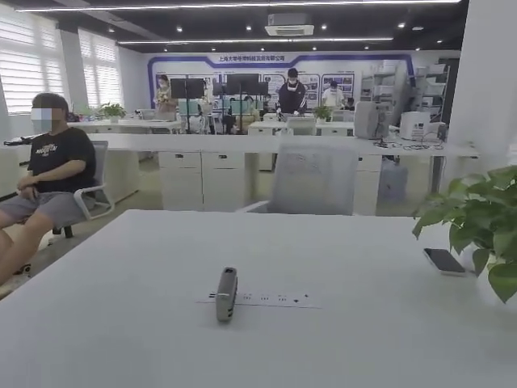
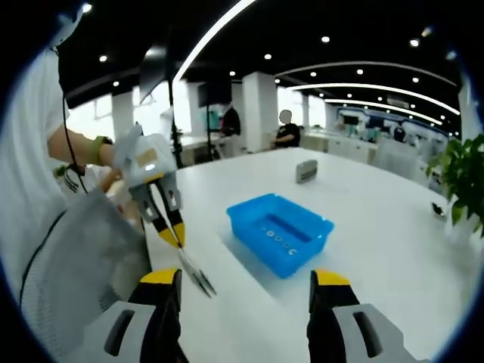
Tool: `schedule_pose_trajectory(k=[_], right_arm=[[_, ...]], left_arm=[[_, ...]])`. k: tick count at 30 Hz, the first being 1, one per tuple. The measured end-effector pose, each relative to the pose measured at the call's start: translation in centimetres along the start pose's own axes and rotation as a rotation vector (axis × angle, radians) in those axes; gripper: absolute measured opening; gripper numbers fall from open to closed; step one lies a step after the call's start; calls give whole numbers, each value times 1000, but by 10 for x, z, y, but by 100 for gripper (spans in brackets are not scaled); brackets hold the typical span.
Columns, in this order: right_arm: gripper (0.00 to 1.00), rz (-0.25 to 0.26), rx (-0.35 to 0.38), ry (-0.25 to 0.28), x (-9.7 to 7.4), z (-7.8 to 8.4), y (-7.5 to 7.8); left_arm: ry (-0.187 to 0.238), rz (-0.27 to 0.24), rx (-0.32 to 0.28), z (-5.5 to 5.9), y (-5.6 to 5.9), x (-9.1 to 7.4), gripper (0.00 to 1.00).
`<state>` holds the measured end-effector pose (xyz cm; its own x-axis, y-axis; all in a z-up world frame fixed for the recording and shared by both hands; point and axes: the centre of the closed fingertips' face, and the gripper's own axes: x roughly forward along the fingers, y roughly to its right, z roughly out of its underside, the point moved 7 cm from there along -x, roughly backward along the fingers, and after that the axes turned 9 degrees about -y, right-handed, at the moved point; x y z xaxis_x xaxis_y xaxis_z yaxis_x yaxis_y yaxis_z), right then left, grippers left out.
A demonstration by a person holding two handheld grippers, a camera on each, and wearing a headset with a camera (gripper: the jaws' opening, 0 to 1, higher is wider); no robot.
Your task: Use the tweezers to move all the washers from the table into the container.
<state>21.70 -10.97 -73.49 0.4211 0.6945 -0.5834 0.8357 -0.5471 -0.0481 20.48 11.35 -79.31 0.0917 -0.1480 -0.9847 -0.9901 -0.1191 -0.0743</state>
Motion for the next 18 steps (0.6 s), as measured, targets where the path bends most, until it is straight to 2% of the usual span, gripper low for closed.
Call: schedule_pose_trajectory(k=[2, 4, 8, 12, 18], right_arm=[[67, 7, 14, 11, -2, 0, 1], [67, 4, 57, 38, -4, 1, 3], [69, 17, 85, 66, -10, -2, 6], [71, 28, 118, 85, -16, -2, 10], [73, 52, 143, 96, -21, 3, 14]], left_arm=[[-23, -2, 10, 1, 0, 1, 0], [-44, 7, 13, 2, 0, 3, 0], [-86, 15, 24, 6, 2, 7, 0], [-104, 26, 30, 9, 4, 10, 0], [-100, 36, 33, 11, 4, 10, 0]])
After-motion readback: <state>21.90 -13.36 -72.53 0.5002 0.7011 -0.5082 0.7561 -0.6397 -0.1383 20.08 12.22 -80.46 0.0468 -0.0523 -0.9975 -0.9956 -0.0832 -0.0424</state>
